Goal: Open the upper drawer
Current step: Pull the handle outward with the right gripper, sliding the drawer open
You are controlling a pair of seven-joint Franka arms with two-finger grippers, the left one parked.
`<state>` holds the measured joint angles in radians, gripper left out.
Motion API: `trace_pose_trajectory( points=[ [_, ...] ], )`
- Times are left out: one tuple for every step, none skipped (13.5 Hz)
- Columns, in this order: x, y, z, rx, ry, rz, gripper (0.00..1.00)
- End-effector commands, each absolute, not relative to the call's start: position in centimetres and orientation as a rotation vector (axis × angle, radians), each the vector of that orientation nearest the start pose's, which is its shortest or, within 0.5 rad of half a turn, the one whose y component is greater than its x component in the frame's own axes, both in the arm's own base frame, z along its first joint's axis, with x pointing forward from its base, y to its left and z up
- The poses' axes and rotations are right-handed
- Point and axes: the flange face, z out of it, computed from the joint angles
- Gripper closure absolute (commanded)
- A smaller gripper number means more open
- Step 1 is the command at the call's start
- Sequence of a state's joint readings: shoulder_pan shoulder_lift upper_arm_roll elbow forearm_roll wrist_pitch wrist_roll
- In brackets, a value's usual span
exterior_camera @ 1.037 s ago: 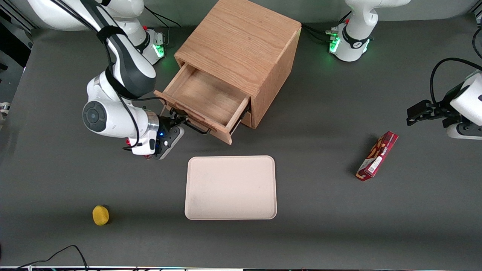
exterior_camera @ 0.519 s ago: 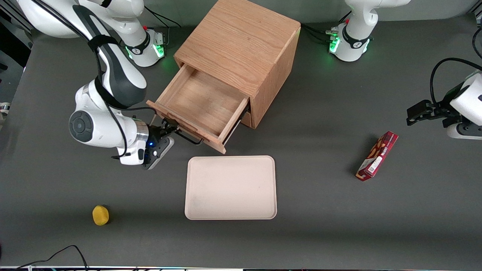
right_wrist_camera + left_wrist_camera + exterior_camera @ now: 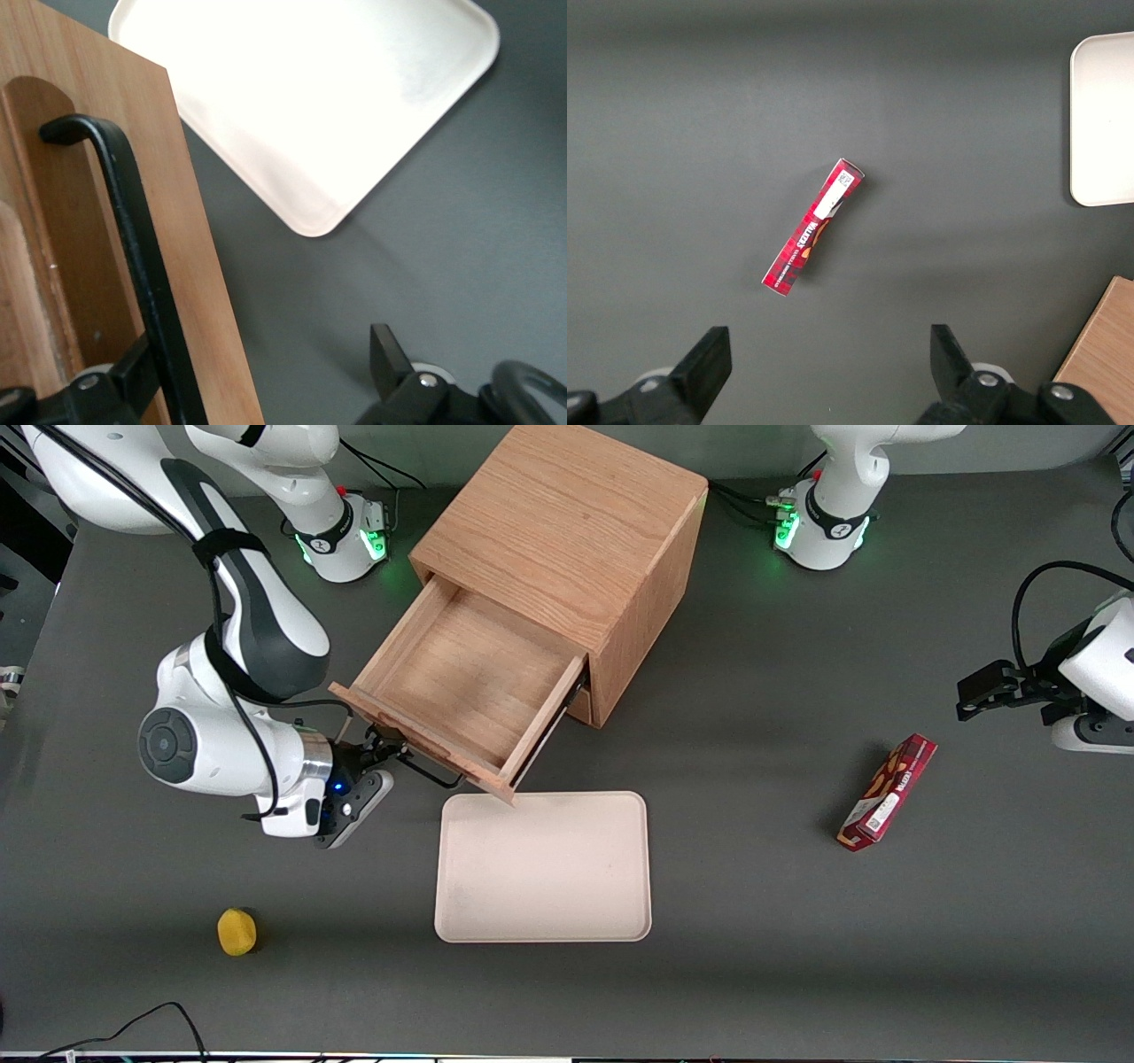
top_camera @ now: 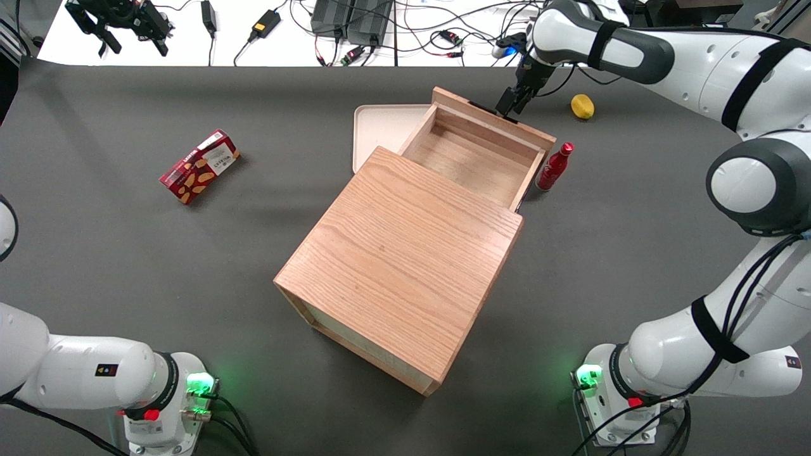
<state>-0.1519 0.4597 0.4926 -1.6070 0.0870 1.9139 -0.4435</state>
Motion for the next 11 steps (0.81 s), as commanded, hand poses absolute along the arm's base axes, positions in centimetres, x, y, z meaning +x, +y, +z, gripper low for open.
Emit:
trace_pose_trajectory(
  points=[
    [65.1, 18.1, 38.7, -2.658, -1.019, 0.116, 0.0],
    [65.3, 18.0, 38.7, -2.657, -1.021, 0.117, 0.0],
    [65.5, 17.9, 38.5, -2.666, -1.031, 0.119, 0.0],
    [65.7, 17.8, 38.8, -2.671, -1.035, 0.111, 0.0],
    [65.6, 17.8, 38.7, -2.669, -1.036, 0.123, 0.0],
    [65.6, 17.7, 38.9, -2.667, -1.035, 0.139, 0.0],
    [65.6, 17.8, 39.9, -2.667, -1.039, 0.145, 0.0],
    [65.5, 18.0, 41.3, -2.665, -1.047, 0.159, 0.0],
    [65.3, 18.0, 43.0, -2.668, -1.049, 0.16, 0.0],
    [64.9, 17.7, 44.6, -2.673, -1.048, 0.161, 0.0],
    [64.4, 17.6, 46.5, -2.687, -1.05, 0.146, 0.0]
  ],
)
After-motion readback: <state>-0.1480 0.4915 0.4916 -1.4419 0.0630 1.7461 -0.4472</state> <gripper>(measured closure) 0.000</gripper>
